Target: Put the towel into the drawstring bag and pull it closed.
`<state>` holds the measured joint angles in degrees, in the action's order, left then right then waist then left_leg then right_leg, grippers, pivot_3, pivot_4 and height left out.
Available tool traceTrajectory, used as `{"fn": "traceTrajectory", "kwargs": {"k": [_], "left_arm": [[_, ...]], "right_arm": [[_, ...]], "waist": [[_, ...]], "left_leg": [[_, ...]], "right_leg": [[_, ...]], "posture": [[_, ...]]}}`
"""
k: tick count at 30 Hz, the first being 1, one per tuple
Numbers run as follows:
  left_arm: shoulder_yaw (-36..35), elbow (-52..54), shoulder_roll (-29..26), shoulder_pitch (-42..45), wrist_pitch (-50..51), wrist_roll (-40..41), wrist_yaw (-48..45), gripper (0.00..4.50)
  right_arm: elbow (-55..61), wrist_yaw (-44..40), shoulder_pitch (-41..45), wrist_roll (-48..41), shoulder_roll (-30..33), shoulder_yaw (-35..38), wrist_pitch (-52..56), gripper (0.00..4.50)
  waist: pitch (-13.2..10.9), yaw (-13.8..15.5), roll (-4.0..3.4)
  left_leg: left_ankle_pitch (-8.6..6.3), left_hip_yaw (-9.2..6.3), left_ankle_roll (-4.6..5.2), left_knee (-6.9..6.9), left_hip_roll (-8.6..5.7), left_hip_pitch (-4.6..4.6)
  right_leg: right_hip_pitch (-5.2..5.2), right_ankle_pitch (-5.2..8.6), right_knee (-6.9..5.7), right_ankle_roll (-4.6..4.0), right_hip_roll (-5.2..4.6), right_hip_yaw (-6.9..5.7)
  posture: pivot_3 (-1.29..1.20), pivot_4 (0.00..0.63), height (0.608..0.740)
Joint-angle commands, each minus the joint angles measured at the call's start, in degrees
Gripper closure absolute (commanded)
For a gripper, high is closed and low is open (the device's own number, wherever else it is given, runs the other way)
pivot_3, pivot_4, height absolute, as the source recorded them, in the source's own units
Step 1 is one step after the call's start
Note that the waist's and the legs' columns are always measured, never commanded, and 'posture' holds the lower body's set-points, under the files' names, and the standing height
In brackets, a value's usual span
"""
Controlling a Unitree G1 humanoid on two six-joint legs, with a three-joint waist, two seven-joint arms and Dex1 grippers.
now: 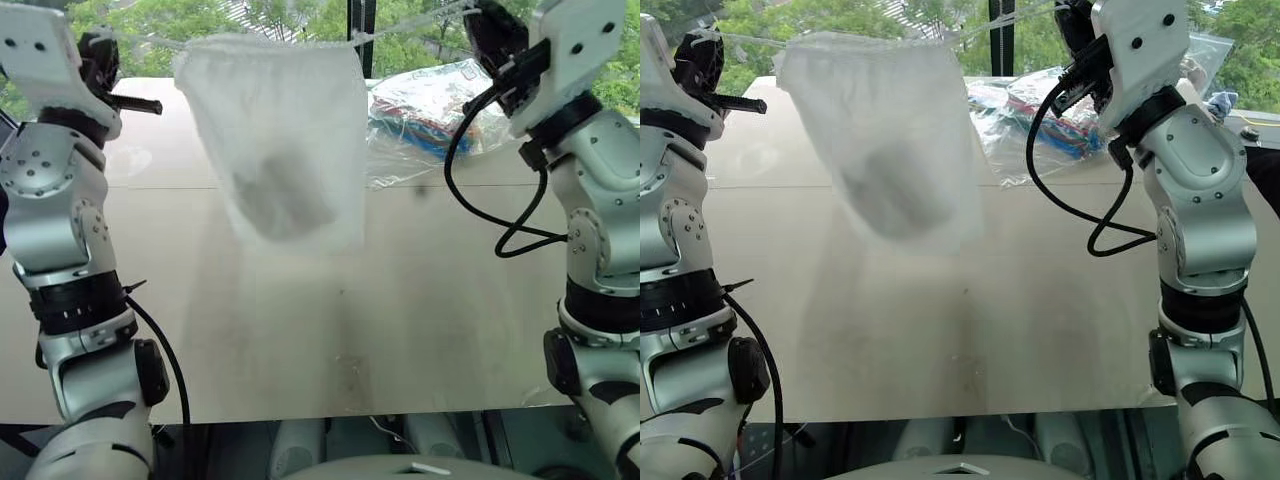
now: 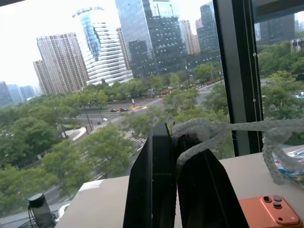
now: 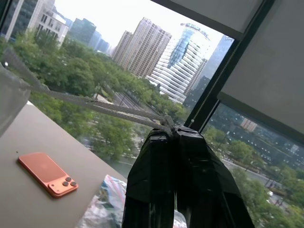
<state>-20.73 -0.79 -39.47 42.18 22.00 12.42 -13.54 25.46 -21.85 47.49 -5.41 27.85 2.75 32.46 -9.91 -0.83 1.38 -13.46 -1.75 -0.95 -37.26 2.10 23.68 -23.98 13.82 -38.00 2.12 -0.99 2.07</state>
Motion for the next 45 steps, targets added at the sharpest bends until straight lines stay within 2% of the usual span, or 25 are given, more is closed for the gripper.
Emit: {"fn": "traceTrajectory", "kwargs": {"k": [1, 9, 11, 14, 18, 22, 25, 30, 34, 39, 42, 45], "left_arm": [[-0.3, 1.0, 0.4, -1.9, -0.2, -1.9, 2.3, 4.37], [-6.8, -9.1, -0.6, -3.4, 1.7, -3.9, 11.4, 4.37], [-7.2, -9.9, -0.4, -2.9, 1.7, -3.6, 11.7, 4.37], [-6.4, -9.8, 1.3, -1.9, 2.0, -0.1, 8.0, 4.37], [-1.0, -3.0, 5.8, -4.0, 3.7, 6.1, -1.7, 4.37], [2.6, 4.0, 9.5, -7.0, 8.0, 9.7, -4.3, 4.37], [5.4, 8.0, 11.1, -9.0, 10.1, 11.5, -6.4, 4.37], [7.6, 10.3, 12.0, -10.1, 13.4, 14.3, -9.3, 4.37], [9.4, 8.5, 9.8, -9.8, 14.3, 14.1, -13.6, 4.37], [11.1, 3.6, 7.0, -9.3, 12.7, 11.9, -17.5, 4.37], [9.8, 0.5, 3.8, -11.5, 11.9, 11.5, -20.6, 4.37], [9.5, 1.5, -0.7, -16.2, 12.0, 13.5, -28.2, 4.37]], "right_arm": [[0.1, 3.8, -1.8, 4.0, 3.4, 4.4, 1.6, 4.5], [-9.5, 16.5, -5.5, 11.7, 9.8, 16.9, 3.2, 4.5], [-11.3, 17.3, -5.0, 11.9, 10.7, 18.0, 2.3, 4.5], [-13.0, 13.6, -3.4, 9.1, 11.3, 16.7, -2.0, 4.5], [-8.7, 4.7, -1.9, 0.8, 8.5, 12.7, -3.4, 4.5], [-1.6, 0.2, -0.8, -9.7, 4.3, 11.9, 2.2, 4.5], [5.9, -1.4, 0.8, -22.2, 1.5, 12.7, 10.3, 4.5], [16.8, -5.4, -4.8, -50.3, 5.3, 16.8, 24.0, 4.5], [19.4, -3.0, -11.7, -62.1, 11.7, 19.1, 27.8, 4.5], [20.5, 1.5, -17.4, -68.4, 16.1, 18.9, 27.0, 4.5], [22.2, 0.9, -24.6, -66.8, 20.2, 18.4, 27.4, 4.5], [22.3, -0.1, -29.6, -62.6, 23.0, 17.8, 25.9, 4.5]], "waist": [[0.0, 0.0, 0.01], [0.0, 0.1, 0.01], [0.0, 0.1, 0.01], [0.0, -0.1, 0.01], [0.0, -0.1, 0.0], [0.0, -0.3, 0.0], [0.0, -0.3, 0.0], [0.0, 0.3, 0.01], [0.0, 0.2, 0.01], [0.0, -0.2, 0.0], [0.0, -0.1, 0.01], [0.0, -0.4, 0.0]], "left_leg": [[0.0, -0.01, 0.0, -0.01, 0.0, 0.04], [0.0, 0.06, 0.0, 0.01, 0.0, 0.08], [0.0, 0.06, 0.0, 0.02, 0.0, 0.08], [0.0, 0.07, 0.0, 0.01, 0.0, 0.06], [0.0, 0.13, 0.0, 0.0, 0.0, 0.04], [0.0, 0.09, 0.0, 0.0, 0.01, 0.1], [0.0, 0.09, 0.0, 0.0, 0.03, 0.1], [0.0, -0.12, 0.01, -0.04, 0.02, 0.09], [-0.01, -0.2, 0.02, -0.15, -0.03, 0.08], [0.0, -0.19, 0.03, -0.16, 0.05, -0.08], [0.0, -0.2, 0.03, -0.15, 0.06, -0.06], [0.0, -0.1, 0.03, -0.15, 0.05, -0.03]], "right_leg": [[-0.04, 0.0, 0.0, 0.0, 0.0, -0.01], [-0.12, 0.0, -0.02, 0.0, -0.02, 0.05], [-0.13, 0.0, -0.02, 0.0, -0.02, 0.04], [-0.13, -0.01, -0.05, 0.0, -0.02, 0.06], [-0.12, -0.01, -0.08, 0.01, -0.01, 0.12], [-0.12, -0.01, -0.07, 0.0, 0.0, 0.11], [-0.13, -0.01, -0.07, 0.0, -0.01, 0.12], [0.03, -0.01, -0.02, -0.01, -0.03, -0.14], [0.2, 0.0, 0.04, 0.0, -0.1, -0.27], [0.24, 0.01, -0.05, -0.02, 0.08, -0.21], [0.23, 0.02, -0.04, -0.02, 0.09, -0.21], [0.21, 0.02, 0.03, -0.01, 0.05, -0.11]], "posture": [[0.0, 0.15, 0.74], [0.0, 0.15, 0.74], [0.0, 0.15, 0.74], [0.0, 0.15, 0.74], [0.0, 0.15, 0.74], [0.0, 0.15, 0.74], [0.0, 0.15, 0.74], [0.0, 0.15, 0.74], [0.0, 0.15, 0.74], [0.0, 0.15, 0.74], [0.0, 0.15, 0.74], [0.0, 0.15, 0.74]]}}
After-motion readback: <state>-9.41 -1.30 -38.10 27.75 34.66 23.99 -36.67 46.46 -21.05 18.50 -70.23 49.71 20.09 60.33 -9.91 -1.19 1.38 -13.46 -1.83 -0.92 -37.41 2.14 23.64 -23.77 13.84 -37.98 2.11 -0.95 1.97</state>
